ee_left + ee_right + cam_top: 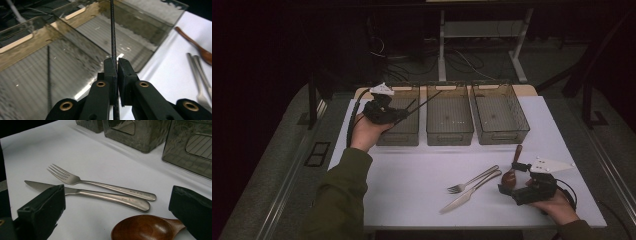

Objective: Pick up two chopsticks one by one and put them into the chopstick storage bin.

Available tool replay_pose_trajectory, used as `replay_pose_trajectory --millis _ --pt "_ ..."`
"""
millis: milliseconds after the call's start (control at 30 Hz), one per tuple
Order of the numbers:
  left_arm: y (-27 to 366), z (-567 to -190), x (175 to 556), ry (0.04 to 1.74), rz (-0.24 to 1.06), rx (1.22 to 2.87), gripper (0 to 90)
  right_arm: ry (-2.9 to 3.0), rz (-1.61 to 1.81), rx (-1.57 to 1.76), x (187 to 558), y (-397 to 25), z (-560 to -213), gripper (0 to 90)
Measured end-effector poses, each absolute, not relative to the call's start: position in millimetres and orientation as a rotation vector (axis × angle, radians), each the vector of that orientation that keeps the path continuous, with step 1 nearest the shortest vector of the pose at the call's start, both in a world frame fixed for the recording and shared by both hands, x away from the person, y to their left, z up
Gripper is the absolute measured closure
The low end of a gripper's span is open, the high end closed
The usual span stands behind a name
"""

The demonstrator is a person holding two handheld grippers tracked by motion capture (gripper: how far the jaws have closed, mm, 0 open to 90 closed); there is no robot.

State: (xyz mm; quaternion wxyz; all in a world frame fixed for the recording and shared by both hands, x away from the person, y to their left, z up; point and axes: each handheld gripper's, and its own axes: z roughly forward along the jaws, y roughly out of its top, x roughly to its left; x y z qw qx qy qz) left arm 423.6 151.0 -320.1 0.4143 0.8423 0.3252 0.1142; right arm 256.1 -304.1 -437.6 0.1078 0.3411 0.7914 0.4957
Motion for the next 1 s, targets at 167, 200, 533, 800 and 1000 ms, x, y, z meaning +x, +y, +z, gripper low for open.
replay_pose_trajectory --millis 167,200,533,800,1000 --pt "155 -324 436 0.864 0.311 2.123 85.4 2.328 1.460 1.004 256 -304 -437 0.3" --pt "156 -325 438 0.874 0.316 2.123 85.4 2.328 1.461 1.005 256 -304 -437 0.3" --pt "166 -336 459 0.970 0.348 2.114 85.4 2.328 1.465 1.004 256 -305 -437 0.3" --pt "172 -346 472 1.049 0.368 2.116 85.4 2.327 1.466 1.005 256 -306 -437 0.3" --pt "176 -356 479 1.103 0.370 2.119 85.4 2.326 1.470 1.003 256 -306 -437 0.3"
